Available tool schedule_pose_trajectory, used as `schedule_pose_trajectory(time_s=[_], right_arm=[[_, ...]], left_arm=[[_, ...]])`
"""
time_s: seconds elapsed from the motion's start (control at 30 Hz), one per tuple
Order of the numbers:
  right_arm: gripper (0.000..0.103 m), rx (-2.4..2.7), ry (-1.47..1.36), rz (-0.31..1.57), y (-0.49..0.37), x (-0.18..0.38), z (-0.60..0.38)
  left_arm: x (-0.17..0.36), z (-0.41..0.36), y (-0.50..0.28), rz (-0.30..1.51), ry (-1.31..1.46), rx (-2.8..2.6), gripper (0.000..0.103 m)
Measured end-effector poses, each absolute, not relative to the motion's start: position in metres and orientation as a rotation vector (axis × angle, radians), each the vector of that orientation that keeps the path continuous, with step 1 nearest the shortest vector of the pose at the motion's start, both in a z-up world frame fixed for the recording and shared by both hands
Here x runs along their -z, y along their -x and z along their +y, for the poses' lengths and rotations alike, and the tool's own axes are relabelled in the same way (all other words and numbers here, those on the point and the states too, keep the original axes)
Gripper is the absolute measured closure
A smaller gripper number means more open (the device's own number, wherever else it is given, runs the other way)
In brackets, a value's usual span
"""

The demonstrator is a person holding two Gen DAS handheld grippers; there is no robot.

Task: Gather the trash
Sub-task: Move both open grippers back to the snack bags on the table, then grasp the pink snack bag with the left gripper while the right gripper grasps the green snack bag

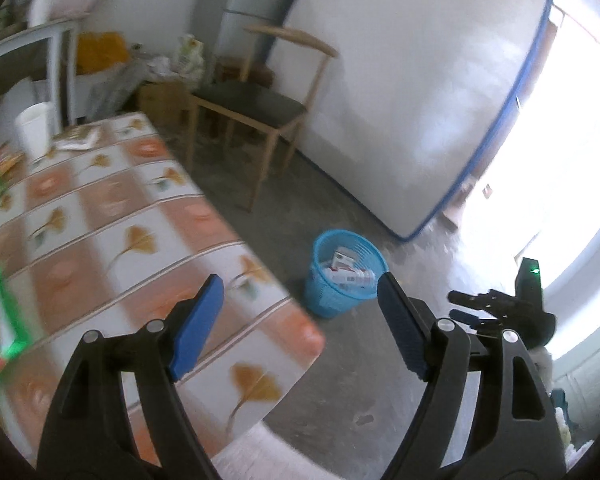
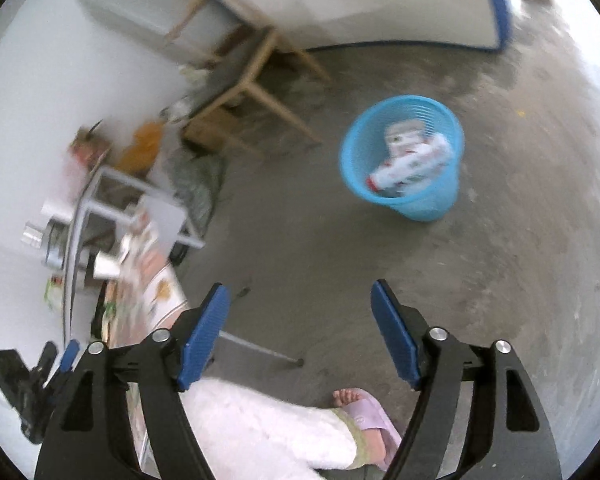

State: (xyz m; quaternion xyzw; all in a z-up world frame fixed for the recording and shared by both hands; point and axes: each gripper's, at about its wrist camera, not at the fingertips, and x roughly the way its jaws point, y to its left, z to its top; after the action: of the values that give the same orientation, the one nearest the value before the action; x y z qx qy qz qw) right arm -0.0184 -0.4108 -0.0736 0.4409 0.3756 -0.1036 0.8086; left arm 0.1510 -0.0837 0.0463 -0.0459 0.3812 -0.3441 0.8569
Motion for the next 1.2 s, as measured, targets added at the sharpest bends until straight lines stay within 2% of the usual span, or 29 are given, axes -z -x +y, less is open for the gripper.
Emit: schedule_pose_trajectory(time_s=[0.33,0.57,0.8,1.07,1.17,1.2], right_arm=[[0.024,-0.059,-0.827,0.814,-0.045,0.016,-0.303],[0.024,-0.277,-0.793,0.898,-0.102,0.016,-0.198],[0.024,-0.489,-0.721,1.023,-0.141,0.031,-0.079],[0.024,-0.579,-0.673,1.130,-0.171,0.051,0.009],[0.024,-0.572,-0.658,1.146,-0.182,0.057,0.030],[0.024,-0.564,-0.645,1.148,-0.186,0.058,0.037]], left_arm=[[-0.033,0.066,-0.090,0.659,0.137,0.394,0.025],[-0.020,0.166,-0.065,0.584,0.144,0.091,0.024],[0.004,0.209,-0.073,0.638,-0.020,-0.121,0.025],[0.028,0.229,-0.108,0.727,-0.016,-0.154,0.038],[0.037,0.230,-0.122,0.782,-0.001,-0.125,0.040],[0.041,0.233,-0.127,0.802,0.026,-0.115,0.044]])
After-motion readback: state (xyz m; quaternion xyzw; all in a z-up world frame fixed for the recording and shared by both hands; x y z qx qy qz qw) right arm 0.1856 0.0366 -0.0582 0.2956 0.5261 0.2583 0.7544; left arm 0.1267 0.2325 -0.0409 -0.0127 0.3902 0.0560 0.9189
